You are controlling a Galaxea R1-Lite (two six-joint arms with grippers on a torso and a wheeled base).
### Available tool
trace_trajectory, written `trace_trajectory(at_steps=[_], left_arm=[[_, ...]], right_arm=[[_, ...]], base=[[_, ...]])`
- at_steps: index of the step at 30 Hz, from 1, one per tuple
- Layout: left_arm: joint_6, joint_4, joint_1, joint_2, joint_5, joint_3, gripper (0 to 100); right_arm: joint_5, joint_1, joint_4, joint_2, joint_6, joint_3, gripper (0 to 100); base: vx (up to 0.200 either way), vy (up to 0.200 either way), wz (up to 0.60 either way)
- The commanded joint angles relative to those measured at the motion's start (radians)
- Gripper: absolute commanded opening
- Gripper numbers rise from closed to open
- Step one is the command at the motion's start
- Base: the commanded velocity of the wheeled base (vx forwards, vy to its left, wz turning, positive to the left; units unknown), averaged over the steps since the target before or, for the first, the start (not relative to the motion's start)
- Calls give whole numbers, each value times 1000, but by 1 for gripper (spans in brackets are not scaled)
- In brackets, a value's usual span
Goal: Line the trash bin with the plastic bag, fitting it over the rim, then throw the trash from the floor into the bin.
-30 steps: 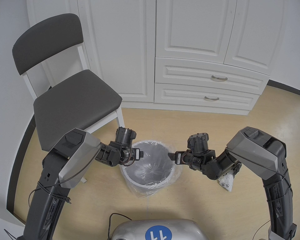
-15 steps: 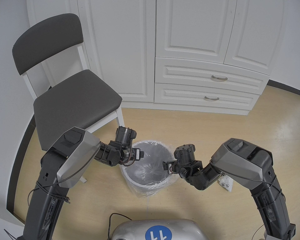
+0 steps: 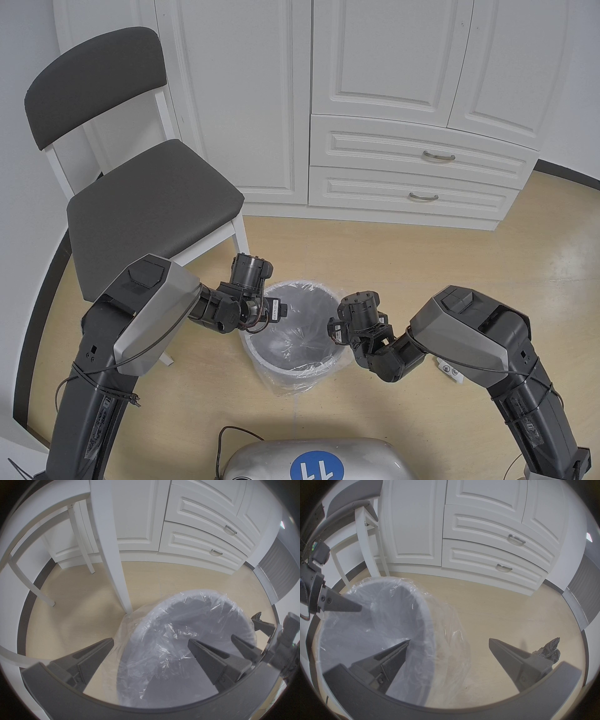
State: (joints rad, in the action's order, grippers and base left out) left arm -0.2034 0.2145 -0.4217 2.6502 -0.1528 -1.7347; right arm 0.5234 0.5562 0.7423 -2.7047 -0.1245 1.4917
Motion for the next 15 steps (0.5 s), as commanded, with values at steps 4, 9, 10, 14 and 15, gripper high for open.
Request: trace_trajectory(at_steps=[4,9,10,14,15], left_arm=[[25,2,3,-7,16,33,100],[33,2,8,-6,18,37,100],[33,2,8,-6,18,37,100],[35,2,9,-6,19,35,100],[35,2,11,-6,19,35,100]], right_arm=[[29,-7,0,-29,11,35,100],[52,-12,0,-41,22,65,100],[52,-13,0,-43,22,67,100],[53,-22,2,-81,14,153,100],[53,-24,2,-90,11,171,100]], base=[[0,0,0],[0,0,0],[0,0,0],[0,0,0],[0,0,0]])
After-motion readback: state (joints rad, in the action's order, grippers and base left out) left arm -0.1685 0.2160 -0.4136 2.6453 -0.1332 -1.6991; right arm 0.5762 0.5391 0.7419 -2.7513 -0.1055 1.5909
